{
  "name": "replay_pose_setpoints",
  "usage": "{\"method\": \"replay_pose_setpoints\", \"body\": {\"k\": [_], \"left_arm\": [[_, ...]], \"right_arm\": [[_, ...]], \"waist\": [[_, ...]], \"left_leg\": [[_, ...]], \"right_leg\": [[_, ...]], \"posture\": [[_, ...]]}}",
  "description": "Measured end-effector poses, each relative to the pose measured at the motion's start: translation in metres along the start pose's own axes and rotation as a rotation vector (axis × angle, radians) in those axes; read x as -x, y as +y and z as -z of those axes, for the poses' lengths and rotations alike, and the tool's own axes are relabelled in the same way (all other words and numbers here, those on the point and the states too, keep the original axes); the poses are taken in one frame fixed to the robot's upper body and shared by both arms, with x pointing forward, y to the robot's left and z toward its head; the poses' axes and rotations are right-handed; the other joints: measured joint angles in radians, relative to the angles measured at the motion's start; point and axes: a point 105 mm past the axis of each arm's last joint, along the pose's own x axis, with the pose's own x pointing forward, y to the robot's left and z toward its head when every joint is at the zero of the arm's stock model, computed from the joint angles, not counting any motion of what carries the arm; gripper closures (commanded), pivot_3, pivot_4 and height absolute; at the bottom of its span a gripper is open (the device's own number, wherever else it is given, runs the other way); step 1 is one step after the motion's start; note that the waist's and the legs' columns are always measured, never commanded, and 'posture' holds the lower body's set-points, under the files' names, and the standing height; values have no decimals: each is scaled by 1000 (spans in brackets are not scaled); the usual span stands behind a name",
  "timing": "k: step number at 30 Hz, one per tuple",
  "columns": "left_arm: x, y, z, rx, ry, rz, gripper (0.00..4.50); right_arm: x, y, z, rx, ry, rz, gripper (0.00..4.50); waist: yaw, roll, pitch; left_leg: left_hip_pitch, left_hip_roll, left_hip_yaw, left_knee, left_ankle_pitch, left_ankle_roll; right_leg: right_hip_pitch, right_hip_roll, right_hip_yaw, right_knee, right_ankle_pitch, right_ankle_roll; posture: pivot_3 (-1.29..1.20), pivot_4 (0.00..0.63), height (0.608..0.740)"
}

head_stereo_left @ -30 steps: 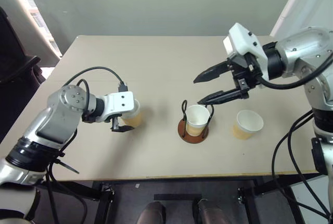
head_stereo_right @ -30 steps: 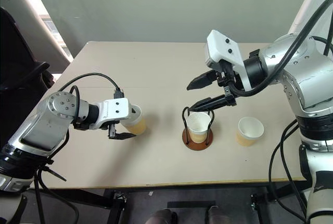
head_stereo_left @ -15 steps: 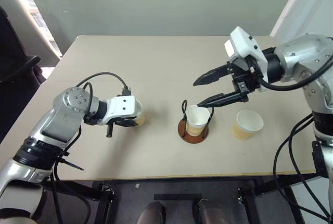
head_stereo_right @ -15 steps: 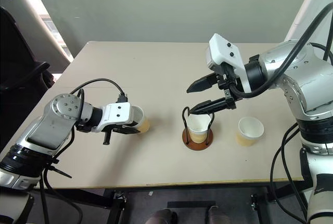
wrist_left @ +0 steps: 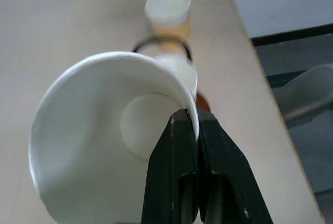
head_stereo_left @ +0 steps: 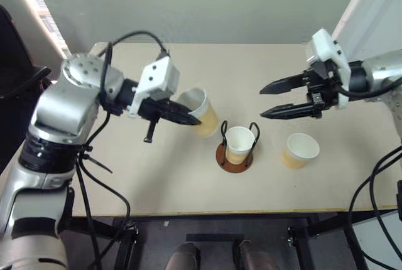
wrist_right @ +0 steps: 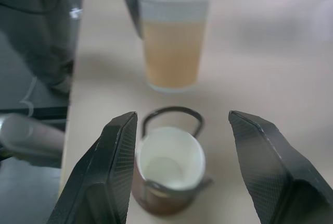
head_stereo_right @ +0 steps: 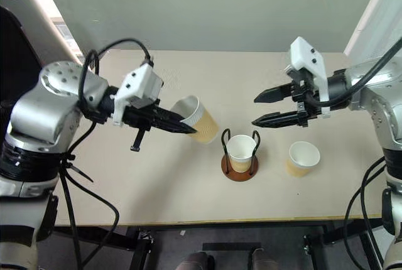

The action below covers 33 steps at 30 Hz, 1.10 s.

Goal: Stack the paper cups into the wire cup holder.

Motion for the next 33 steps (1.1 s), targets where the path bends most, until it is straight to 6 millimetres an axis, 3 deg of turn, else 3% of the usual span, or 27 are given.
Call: {"method": "replay_pose_setpoints", "body": {"k": [4, 13, 21, 27, 33], "left_arm": [[-6, 4, -15, -43, -17, 73, 4471], [-39, 17, -22, -139, -13, 184, 4471], [-57, 22, -12, -160, 1, 236, 4471], [-68, 22, -7, -176, 12, 263, 4471], [-83, 24, -7, -182, -5, 283, 4471]], "right_arm": [[14, 7, 17, -49, 28, 33, 1618], [29, 35, 45, -96, 160, 41, 1618], [32, 43, 23, -20, 139, 45, 1618], [42, 31, -17, 108, 103, 84, 1618], [42, 27, -12, 84, 141, 36, 1618]], "waist": [[3, 0, 0], [9, 0, 1], [8, 0, 1], [13, 1, 1], [23, 1, 1]], "left_leg": [[0, 0, 0, 1, 0, 0], [-1, -2, 1, 5, -3, 4], [-4, -1, 1, 8, -4, 7], [-7, -1, 1, 15, -8, 13], [-9, -2, 1, 16, -9, 14]], "right_leg": [[1, 0, 0, -1, 0, 2], [4, -1, 1, -4, 1, 9], [8, 0, 2, -16, 4, 15], [9, -1, 2, -17, 5, 18], [8, -2, 2, -17, 4, 20]], "posture": [[0, 150, 740], [0, 150, 740], [0, 150, 740], [0, 150, 740], [0, 150, 740]]}}
